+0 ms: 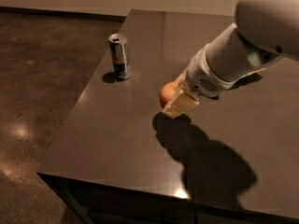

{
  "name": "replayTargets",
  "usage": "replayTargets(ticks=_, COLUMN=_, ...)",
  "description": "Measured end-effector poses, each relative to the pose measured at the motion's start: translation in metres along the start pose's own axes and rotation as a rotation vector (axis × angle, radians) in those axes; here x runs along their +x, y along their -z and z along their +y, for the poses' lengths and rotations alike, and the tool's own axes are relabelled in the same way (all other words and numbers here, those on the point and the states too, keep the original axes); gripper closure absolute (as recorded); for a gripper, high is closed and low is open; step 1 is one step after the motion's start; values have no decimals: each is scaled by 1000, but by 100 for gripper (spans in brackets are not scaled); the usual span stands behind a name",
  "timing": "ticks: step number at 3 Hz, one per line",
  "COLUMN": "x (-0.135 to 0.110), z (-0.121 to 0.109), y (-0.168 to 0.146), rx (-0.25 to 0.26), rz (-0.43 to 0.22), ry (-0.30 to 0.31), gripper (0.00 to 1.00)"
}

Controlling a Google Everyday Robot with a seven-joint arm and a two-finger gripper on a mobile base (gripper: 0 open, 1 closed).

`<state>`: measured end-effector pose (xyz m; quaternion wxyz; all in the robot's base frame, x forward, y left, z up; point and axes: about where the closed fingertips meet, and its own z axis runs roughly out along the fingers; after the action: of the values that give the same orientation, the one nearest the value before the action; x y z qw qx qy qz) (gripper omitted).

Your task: Move apple near redbull can

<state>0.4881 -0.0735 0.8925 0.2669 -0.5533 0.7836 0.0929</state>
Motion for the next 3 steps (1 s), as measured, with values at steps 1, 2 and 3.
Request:
replayTargets(ticks=1, x=-28, z=-11, y=-25, rx=25, rz=-28, ry=41, gripper=100)
replayTargets(ticks=2, x=-50, z=-21, y=-49, rx=47, rz=-38, ry=84, gripper=100)
replayTargets(ticks=3, x=-68, z=-33, y=-71, rx=56, rz=-29, ry=116, gripper=100)
